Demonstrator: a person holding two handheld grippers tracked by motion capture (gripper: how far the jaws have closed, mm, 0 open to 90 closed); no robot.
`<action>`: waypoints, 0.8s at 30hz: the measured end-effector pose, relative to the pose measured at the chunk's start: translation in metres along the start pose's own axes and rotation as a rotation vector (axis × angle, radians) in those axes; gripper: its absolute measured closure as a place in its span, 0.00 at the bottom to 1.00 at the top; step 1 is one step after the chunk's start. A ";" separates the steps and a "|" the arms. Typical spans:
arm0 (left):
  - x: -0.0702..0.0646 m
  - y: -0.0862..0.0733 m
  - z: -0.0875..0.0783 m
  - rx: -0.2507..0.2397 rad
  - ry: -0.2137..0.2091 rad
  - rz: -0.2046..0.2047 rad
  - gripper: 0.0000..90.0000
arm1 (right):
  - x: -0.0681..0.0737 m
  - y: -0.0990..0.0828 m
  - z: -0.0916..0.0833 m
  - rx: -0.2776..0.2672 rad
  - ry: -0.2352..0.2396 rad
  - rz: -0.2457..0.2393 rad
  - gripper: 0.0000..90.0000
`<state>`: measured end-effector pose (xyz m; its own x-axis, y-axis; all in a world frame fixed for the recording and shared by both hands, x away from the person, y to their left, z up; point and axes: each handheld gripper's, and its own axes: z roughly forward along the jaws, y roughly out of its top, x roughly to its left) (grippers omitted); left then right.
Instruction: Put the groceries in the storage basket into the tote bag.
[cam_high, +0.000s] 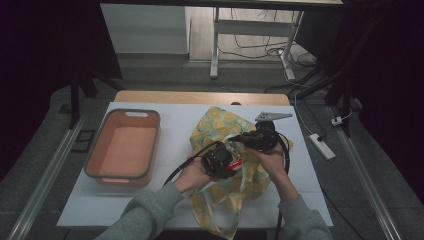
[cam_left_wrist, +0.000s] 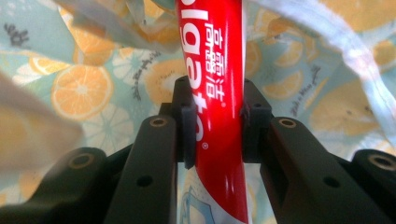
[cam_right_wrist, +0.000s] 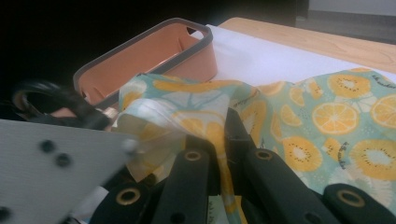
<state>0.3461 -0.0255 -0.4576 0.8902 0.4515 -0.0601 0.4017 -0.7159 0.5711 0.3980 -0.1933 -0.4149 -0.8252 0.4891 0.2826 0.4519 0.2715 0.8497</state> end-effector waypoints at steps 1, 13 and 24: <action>0.001 0.001 0.004 -0.003 0.020 0.000 0.81 | 0.000 0.000 0.001 0.001 -0.001 0.001 0.99; 0.007 -0.004 0.041 -0.029 0.080 -0.032 0.79 | -0.011 -0.006 0.000 0.000 -0.028 0.050 0.99; 0.005 -0.015 0.014 -0.077 0.086 -0.005 0.51 | -0.016 -0.008 -0.001 0.000 -0.058 0.051 0.99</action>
<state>0.3481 -0.0201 -0.4776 0.8652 0.5013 0.0054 0.3855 -0.6723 0.6320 0.4068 -0.2039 -0.4255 -0.7798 0.5498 0.2994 0.4931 0.2446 0.8349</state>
